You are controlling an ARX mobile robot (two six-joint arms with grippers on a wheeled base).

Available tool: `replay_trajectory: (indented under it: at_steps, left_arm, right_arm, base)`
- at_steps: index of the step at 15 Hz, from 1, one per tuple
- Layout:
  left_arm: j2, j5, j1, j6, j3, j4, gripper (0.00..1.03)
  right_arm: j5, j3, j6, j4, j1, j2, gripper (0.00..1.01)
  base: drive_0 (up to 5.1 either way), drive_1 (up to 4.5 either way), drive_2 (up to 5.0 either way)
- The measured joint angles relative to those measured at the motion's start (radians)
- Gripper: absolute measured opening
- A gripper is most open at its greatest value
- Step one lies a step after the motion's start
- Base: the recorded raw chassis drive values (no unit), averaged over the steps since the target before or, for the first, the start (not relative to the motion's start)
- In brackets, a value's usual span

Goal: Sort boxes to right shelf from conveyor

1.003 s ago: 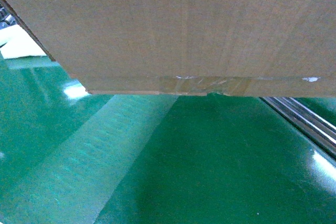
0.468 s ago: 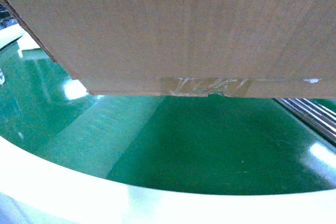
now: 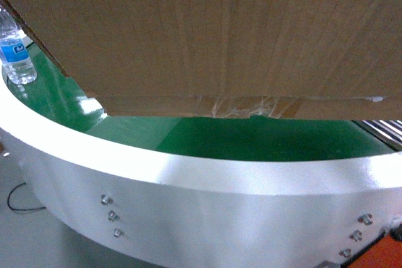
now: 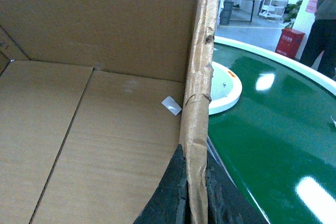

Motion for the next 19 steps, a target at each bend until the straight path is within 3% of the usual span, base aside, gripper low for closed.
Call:
replay_trajectory:
  at_steps: [19]
  left_arm:
    - [-0.004, -0.001, -0.001, 0.010, 0.000, 0.002, 0.02]
  right_arm:
    - [0.002, -0.001, 0.000, 0.003, 0.000, -0.005, 0.03]
  base:
    - [0.0, 0.00, 0.0]
